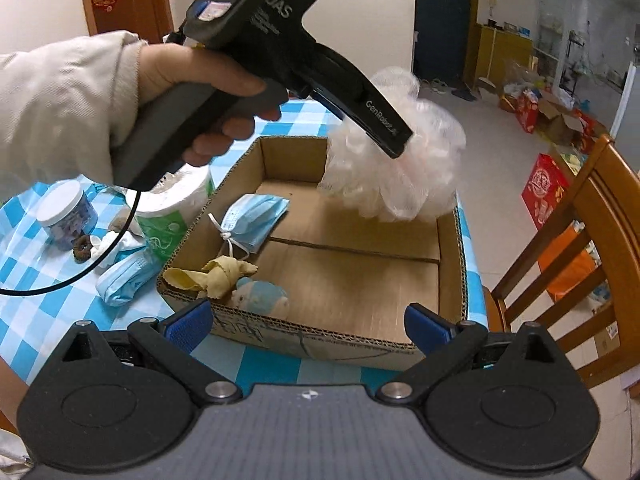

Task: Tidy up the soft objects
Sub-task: 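Lower the bath puff into the box and open the left tool, then withdraw both tools from the box back over the table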

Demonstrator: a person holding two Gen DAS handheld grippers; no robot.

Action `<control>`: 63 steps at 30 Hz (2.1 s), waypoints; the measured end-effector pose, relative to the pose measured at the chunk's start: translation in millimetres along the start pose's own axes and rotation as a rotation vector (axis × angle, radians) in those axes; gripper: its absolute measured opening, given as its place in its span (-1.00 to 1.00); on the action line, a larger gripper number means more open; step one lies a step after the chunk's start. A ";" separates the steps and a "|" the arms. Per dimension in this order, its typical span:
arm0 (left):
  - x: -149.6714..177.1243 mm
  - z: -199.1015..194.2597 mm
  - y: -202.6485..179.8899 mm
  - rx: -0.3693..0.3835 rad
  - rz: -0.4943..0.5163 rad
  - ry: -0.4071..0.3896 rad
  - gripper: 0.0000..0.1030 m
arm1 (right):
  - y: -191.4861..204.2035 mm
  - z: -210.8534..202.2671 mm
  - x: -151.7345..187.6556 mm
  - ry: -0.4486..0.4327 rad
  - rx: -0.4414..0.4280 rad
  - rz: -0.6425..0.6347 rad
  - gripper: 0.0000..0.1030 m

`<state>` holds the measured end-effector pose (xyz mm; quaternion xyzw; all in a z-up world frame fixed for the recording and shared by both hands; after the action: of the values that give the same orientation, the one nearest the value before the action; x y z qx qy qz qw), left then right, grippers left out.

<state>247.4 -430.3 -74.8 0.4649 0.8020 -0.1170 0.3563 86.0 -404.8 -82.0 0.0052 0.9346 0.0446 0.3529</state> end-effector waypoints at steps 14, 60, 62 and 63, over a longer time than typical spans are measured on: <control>10.4 -46.2 -2.1 -0.005 -0.007 -0.043 0.91 | 4.1 4.3 -3.2 0.006 0.014 0.001 1.00; 266.2 -206.7 89.0 -0.028 -0.255 0.058 0.94 | 152.3 22.0 7.4 0.111 0.083 -0.034 1.00; 277.9 -208.3 98.3 -0.012 -0.262 0.057 0.94 | 165.4 27.3 7.5 0.127 0.099 -0.039 1.00; 283.8 -208.6 102.8 -0.004 -0.265 0.059 0.94 | 172.1 29.7 7.6 0.135 0.109 -0.042 1.00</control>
<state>147.1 -78.5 -103.2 0.3571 0.8669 -0.1477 0.3149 96.2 -230.8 -94.2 0.0017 0.9571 -0.0136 0.2894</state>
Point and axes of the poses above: each gripper's, at about its wrist camera, not at the fingertips, and z roughly the way its jaws point, y to its left, x to its underside, the point moved 7 cm from there along z, roughly the way its jaws point, and after that the axes turned 3 degrees about z, right-handed, at the moved point
